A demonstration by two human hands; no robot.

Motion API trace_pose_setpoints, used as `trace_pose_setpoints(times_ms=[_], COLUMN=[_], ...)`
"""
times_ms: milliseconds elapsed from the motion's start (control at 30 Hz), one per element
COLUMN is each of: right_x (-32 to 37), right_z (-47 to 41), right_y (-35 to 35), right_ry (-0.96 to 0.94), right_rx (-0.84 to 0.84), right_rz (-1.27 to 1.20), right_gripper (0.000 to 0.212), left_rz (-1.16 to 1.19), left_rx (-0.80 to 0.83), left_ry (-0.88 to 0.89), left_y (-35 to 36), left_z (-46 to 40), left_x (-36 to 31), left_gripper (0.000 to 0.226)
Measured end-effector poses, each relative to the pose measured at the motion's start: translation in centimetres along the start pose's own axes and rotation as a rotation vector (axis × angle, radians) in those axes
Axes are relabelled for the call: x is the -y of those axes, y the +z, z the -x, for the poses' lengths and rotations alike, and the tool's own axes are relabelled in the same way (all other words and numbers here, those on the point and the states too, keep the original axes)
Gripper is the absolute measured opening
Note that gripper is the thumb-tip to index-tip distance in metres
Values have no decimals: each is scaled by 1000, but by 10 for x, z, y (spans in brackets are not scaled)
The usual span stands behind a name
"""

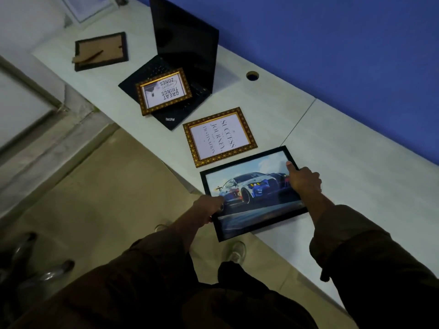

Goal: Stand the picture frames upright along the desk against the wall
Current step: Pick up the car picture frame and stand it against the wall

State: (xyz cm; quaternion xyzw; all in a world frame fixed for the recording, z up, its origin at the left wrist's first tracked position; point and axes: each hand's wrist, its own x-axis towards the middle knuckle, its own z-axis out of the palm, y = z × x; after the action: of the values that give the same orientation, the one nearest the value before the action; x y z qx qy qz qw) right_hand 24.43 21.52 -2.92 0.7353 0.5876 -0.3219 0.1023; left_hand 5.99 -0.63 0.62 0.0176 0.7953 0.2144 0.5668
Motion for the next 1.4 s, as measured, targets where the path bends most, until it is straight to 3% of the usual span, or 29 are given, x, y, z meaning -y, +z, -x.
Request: trace_pose_setpoints(times_ms=[367,567,800,1133,1400], right_x=[97,176,287,459,595], right_z=[37,72,127,205,228], right_y=[-23,-14,25,69,64], right_ry=[-88,-184,-276,-457,-625], right_rx=[-11,-10,18,37,-43], right_rz=[-342,-411,-471,-460,-350], right_gripper=[80,77,72,69,66], left_rz=[107,178,206,255,346], left_rx=[-69,-196,-265,-372,-458], left_ry=[125,248,354,494,605], left_y=[-78,-165,-302,-504,-622], left_z=[14,10,-2,6,-2], left_x=[-15,-40,-57,-88,-148], left_gripper=[48,41,62,34,18])
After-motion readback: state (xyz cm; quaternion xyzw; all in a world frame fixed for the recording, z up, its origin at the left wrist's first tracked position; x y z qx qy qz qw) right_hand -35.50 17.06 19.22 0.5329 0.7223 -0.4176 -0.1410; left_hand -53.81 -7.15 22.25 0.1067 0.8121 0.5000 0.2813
